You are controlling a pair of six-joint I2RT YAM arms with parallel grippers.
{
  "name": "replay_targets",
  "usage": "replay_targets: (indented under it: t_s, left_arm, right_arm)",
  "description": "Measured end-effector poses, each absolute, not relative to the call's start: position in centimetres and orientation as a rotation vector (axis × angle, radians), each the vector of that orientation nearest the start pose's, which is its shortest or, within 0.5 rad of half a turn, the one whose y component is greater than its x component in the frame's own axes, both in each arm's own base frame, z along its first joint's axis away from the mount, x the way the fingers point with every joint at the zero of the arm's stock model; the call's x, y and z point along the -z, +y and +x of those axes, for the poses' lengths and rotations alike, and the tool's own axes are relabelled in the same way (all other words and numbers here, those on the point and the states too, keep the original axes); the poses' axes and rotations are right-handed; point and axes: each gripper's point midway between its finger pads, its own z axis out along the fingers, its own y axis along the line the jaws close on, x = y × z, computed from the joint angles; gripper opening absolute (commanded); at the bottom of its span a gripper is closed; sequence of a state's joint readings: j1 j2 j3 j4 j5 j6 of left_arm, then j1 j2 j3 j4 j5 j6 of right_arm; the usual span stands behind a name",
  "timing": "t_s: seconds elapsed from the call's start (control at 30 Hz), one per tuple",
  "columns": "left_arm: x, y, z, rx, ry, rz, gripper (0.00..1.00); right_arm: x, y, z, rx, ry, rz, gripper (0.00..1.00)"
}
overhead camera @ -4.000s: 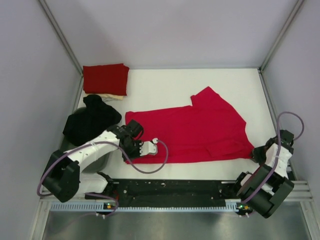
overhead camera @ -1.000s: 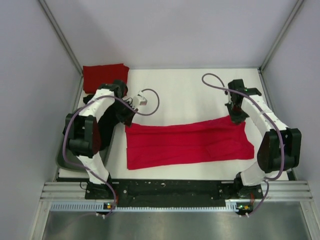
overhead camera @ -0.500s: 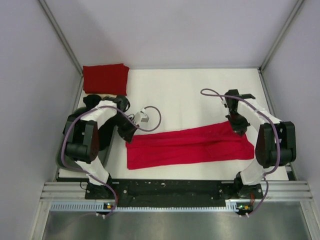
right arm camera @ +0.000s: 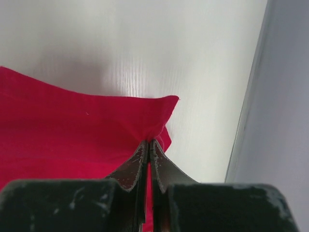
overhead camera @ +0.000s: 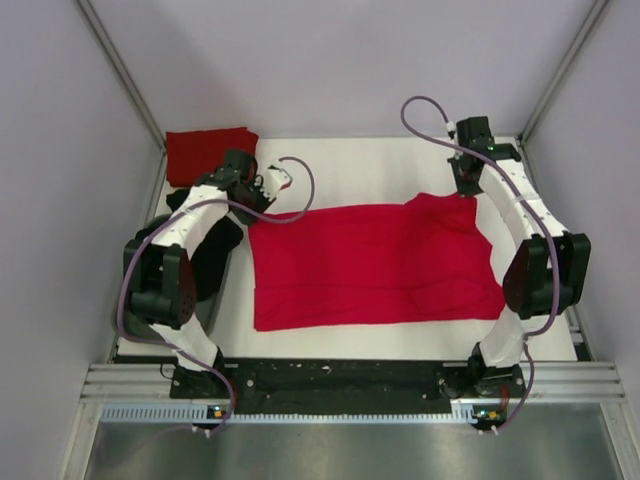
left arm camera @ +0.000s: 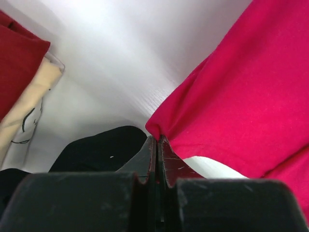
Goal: Fold and stack the t-shirts
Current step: Fold the other side of the tshirt into a rectangle
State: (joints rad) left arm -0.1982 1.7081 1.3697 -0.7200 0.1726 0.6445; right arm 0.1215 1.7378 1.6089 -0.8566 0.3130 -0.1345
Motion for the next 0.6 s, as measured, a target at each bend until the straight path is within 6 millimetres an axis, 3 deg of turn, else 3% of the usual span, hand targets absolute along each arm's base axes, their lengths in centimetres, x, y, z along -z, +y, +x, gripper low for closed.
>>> replay_targets:
  t_s: [0.13,0.3,0.47,0.6]
  left_arm:
    - [-10.8,-8.2,38.7,0.062,2.361,1.109,0.0]
    - [-9.0,-8.4,35.7,0.151,2.418,1.175,0.0]
    - [-6.9,-8.5,32.0,0.264,2.492,1.254,0.0]
    - [-5.2,-8.5,29.2,0.352,2.551,1.298,0.0]
  right_arm:
    - [-14.5,-1.1,39.8,0.413,2.605,-0.252,0.0]
    - [-8.4,-1.9,33.7,0.449,2.823,-0.334,0.0]
    - [-7.6,-2.4,29.9,0.466,2.884,-0.355,0.0]
    - [-7.7,-2.8,29.0,0.492,2.885,-0.353,0.0]
